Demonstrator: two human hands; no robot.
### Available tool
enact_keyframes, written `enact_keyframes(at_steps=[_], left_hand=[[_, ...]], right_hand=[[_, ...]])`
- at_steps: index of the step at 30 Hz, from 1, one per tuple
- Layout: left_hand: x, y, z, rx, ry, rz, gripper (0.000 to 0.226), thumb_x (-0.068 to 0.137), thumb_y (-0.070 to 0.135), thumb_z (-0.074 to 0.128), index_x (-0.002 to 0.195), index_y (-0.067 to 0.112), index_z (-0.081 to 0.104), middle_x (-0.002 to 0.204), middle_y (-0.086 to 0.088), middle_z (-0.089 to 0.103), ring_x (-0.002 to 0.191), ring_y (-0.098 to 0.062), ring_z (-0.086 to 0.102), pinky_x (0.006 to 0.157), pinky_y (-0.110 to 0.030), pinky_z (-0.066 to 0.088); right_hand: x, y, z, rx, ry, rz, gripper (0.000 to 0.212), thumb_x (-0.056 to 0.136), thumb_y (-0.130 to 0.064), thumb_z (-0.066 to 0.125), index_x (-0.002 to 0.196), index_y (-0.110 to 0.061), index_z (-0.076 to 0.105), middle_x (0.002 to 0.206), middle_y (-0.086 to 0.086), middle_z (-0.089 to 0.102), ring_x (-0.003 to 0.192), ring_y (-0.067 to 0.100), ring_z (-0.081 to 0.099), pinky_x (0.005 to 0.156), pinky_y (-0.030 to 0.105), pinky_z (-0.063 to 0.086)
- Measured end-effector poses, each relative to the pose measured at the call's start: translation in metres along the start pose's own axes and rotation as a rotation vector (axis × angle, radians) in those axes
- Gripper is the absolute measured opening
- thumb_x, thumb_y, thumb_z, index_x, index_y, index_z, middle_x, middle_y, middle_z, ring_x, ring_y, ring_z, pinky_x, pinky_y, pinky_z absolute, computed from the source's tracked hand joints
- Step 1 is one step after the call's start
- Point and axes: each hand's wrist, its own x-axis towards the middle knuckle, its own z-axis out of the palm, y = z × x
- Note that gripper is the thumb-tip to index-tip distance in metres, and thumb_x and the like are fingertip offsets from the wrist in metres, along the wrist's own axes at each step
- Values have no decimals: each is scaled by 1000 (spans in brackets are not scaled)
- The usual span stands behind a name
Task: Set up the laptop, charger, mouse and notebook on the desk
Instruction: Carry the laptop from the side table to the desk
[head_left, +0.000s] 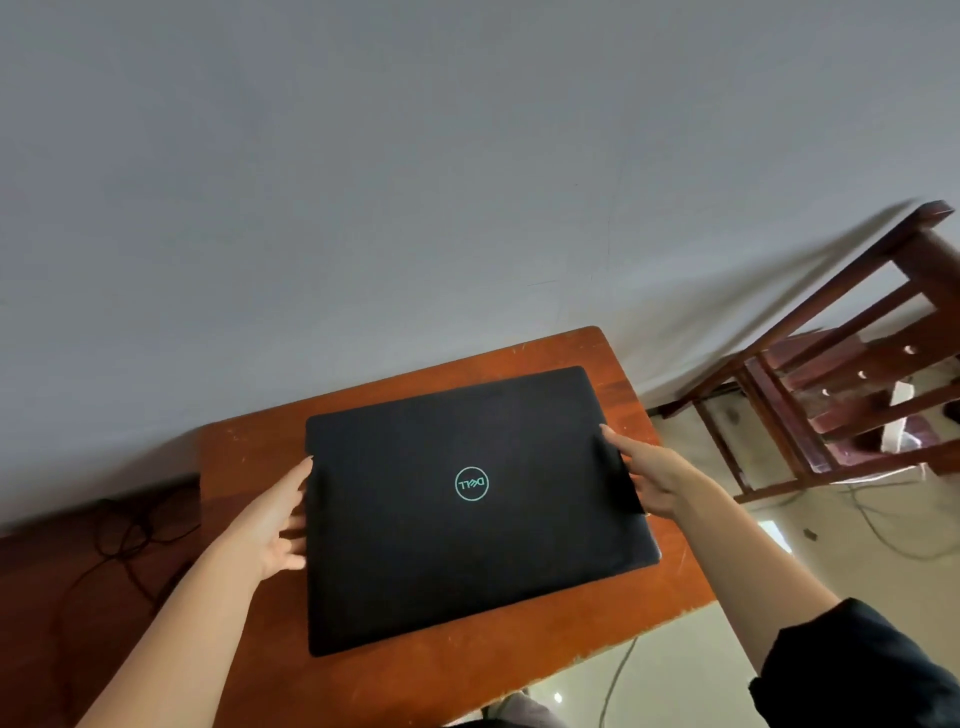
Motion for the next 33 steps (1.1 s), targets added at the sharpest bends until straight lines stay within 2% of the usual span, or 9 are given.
enact_keyframes(at_steps=[2,5,8,13,16,22,27,29,33], left_hand=[[-1,2,10,43,25,32,83,82,56,61,147,15,30,151,-17,34,135,-41,36,108,-61,31],[-4,8,31,154,78,102,83,80,57,63,143,11,37,149,-15,40,131,-39,43,104,-58,38],[-11,13,56,240,94,201,77,77,55,68,136,10,47,143,-13,48,125,-36,49,100,-54,43],[-32,21,113,317,34,342,68,72,47,77,124,8,60,135,-10,56,120,-33,54,94,-48,48],[-49,23,158,367,-16,405,67,70,47,78,123,8,61,135,-10,56,123,-33,52,95,-48,47],[-89,3,291,515,-181,523,61,72,45,78,118,7,63,134,-10,57,126,-32,50,97,-50,45],[-130,-46,418,638,-322,522,58,68,45,81,110,7,67,116,-3,65,109,-30,61,88,-45,52],[-146,-68,466,682,-364,518,56,68,45,81,105,5,69,110,-10,69,98,-32,66,83,-44,55],[-181,-112,568,769,-476,487,58,69,43,81,111,4,67,110,-15,68,100,-33,65,87,-46,55]], right_hand=[[-6,7,-11,-3,53,-22,41,79,-46,71,100,-13,60,113,-1,52,108,22,46,95,43,38],[-17,20,-31,30,170,-70,41,77,-41,75,104,-11,66,117,1,59,113,25,51,98,48,43],[-32,33,-57,100,262,-110,37,73,-37,79,96,-9,70,106,0,64,101,23,55,84,42,44],[-66,63,-124,180,234,-94,45,64,-38,83,96,-9,68,102,4,70,92,20,64,66,35,49],[-82,87,-168,235,243,-89,56,63,-38,84,106,-6,66,107,9,71,99,26,66,75,39,53],[-120,154,-281,403,342,-166,51,65,-36,84,104,-6,71,98,10,75,93,26,71,74,38,55],[-153,221,-397,524,436,-205,42,68,-32,83,99,-6,72,92,8,76,80,21,73,64,32,55],[-166,246,-441,560,480,-209,41,67,-32,84,97,-6,73,88,7,77,75,20,73,63,31,55],[-191,298,-525,644,601,-225,39,65,-32,86,94,-8,74,90,7,76,73,20,72,61,28,54]])
